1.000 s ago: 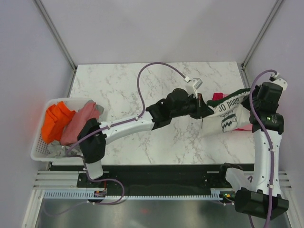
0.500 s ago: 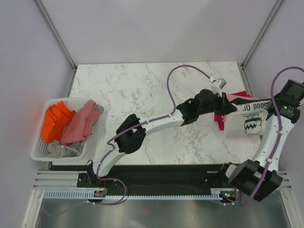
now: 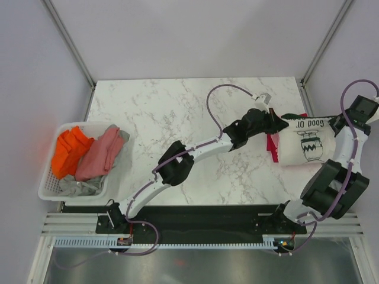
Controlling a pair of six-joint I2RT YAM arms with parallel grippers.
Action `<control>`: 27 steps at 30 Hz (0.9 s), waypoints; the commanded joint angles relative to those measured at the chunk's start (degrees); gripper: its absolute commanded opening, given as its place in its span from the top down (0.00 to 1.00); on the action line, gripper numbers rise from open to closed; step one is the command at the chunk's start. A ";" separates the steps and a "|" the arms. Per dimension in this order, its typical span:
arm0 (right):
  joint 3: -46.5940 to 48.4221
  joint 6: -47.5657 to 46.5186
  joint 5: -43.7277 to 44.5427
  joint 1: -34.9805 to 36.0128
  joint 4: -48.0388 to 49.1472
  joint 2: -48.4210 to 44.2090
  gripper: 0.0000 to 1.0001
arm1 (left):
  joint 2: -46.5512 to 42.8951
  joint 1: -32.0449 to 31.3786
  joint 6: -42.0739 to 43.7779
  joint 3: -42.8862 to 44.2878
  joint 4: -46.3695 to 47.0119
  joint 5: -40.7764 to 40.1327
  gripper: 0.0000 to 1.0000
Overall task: Fold and stack the t-shirts
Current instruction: Neatly place the folded tshirt to the corner, then reset both grippers
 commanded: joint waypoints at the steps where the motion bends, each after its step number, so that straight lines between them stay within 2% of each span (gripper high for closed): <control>1: 2.10 4.09 -1.73 0.01 11.89 5.07 1.00 | 5.18 4.70 -5.65 5.84 3.71 -5.52 0.98; 2: 2.90 4.35 -1.65 0.36 11.89 8.48 1.00 | 9.37 5.14 -6.36 10.47 4.06 -6.31 0.98; 3: 3.52 5.31 -1.22 0.63 12.07 9.99 0.88 | 11.33 5.67 -6.55 12.95 4.59 -8.67 0.98; 5: 4.40 6.37 0.19 1.42 12.85 13.24 0.43 | 14.76 5.85 -6.46 17.52 5.12 -12.01 0.51; 6: 4.58 6.81 0.80 1.68 13.38 14.04 0.13 | 15.73 6.37 -6.55 17.80 4.42 -13.08 0.20; 7: 5.71 6.56 0.81 2.47 13.73 14.74 0.10 | 15.22 6.73 -6.72 17.37 4.41 -12.74 0.01; 13: 8.27 3.31 5.29 5.64 12.86 12.91 0.07 | 2.49 7.26 2.75 4.99 9.24 -13.35 0.00; 16: 8.44 -0.12 6.87 5.90 9.88 9.05 0.07 | -4.78 8.04 3.73 -0.99 9.34 -12.39 0.00; 19: 9.41 -2.58 7.14 5.90 5.94 3.87 0.05 | -14.09 9.45 3.21 -13.60 10.03 -10.89 0.00; 22: 9.85 -3.73 -0.92 6.17 3.99 1.13 0.05 | -22.20 11.29 4.26 -24.94 9.25 -9.14 0.00; 24: 10.03 -4.34 -9.94 7.30 3.19 -0.10 0.05 | -30.37 13.48 4.88 -29.19 3.65 -7.91 0.00; 27: 11.52 -6.88 -13.50 13.79 -0.23 -0.37 0.05 | -42.76 17.00 6.46 -38.15 -4.71 -7.29 0.00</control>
